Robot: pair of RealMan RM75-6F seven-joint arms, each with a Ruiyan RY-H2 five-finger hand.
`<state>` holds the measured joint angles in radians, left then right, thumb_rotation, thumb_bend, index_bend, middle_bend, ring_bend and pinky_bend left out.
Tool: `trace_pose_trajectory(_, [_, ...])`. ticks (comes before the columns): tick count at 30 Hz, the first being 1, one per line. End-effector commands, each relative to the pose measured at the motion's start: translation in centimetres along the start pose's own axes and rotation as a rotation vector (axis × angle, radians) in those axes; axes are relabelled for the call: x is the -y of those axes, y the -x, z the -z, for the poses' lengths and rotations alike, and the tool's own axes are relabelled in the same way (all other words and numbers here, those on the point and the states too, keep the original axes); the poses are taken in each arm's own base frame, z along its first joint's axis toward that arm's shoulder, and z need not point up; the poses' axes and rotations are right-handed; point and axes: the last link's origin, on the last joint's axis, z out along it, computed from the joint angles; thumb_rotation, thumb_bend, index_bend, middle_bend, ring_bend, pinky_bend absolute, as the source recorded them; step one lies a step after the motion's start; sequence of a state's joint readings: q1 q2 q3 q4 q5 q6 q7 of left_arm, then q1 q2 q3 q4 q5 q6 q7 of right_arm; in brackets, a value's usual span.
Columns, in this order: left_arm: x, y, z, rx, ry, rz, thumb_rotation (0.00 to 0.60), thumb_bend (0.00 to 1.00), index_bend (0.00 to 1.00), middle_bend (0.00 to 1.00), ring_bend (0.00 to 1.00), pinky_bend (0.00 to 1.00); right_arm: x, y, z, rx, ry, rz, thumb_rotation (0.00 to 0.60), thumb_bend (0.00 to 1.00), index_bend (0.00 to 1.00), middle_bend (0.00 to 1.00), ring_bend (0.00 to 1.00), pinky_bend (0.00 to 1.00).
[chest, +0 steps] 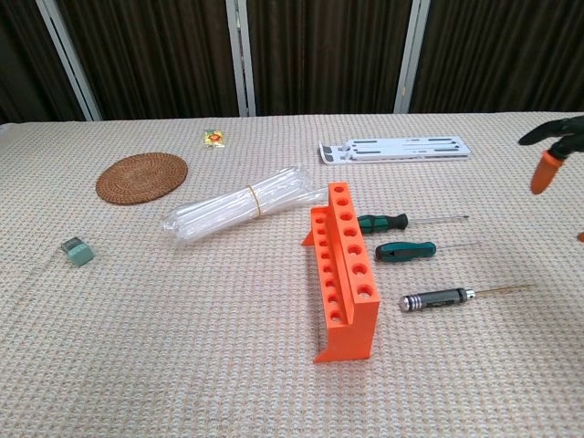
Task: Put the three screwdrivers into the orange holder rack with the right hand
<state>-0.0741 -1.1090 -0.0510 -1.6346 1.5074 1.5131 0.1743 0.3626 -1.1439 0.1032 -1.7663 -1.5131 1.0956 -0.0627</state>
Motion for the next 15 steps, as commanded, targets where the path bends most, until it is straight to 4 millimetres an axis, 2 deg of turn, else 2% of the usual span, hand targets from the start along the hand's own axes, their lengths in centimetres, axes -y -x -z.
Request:
trace_pose_trajectory(1, [0.1,0.0,-0.2,0.003,-0.002,-0.005,0.6,0.06,0.0,0.0,0.0,0.0,1.7,-0.2,-2.4,0.04,-0.033,0.002,0.6,0.25,0.38,0.08,0.0,0.0])
trace_pose_trajectory(8, [0.2,-0.4,-1.3,-0.016,-0.004,-0.017,0.6,0.06,0.0,0.0,0.0,0.0,3.9,1.6,-5.3,0.112,-0.073,-0.039,0.6,0.28,0.43,0.08,0.0,0.0])
trace_pose_trajectory(15, [0.0,-0.6,-2.2,-0.025,0.004,-0.025,0.6,0.06,0.0,0.0,0.0,0.0,4.7,2.8,-6.5,0.168,-0.076,0.043,0.6,0.31,0.43,0.08,0.0,0.0])
